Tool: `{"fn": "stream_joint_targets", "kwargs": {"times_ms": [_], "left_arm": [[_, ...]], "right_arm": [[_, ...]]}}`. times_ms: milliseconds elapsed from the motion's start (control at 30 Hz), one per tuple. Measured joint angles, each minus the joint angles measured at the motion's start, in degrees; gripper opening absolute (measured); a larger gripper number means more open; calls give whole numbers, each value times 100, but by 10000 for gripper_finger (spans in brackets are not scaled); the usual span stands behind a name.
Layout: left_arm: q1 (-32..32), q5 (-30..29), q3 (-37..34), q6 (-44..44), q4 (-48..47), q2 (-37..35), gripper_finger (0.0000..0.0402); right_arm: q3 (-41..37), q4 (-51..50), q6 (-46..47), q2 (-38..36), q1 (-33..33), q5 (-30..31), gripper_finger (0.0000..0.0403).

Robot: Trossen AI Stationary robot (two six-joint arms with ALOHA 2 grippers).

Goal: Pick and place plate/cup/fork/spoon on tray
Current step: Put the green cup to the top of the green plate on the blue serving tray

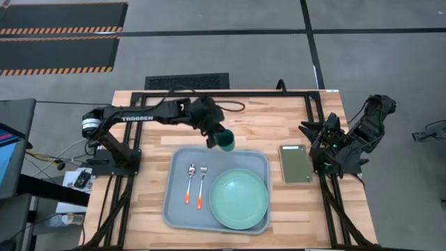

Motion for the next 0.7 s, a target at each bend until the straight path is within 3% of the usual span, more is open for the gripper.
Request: {"fn": "stream_joint_targets", "kwargs": {"times_ms": [233,333,700], "left_arm": [[-422,-581,2,69,696,129,0],[-466,-438,22,44,1066,375,0],[-575,-230,991,105,825,1425,0]], "right_arm": [[-1,11,0,-1,1,0,129],[0,17,-1,1,1,0,129],[0,75,2,6,0,-92,129]]}}
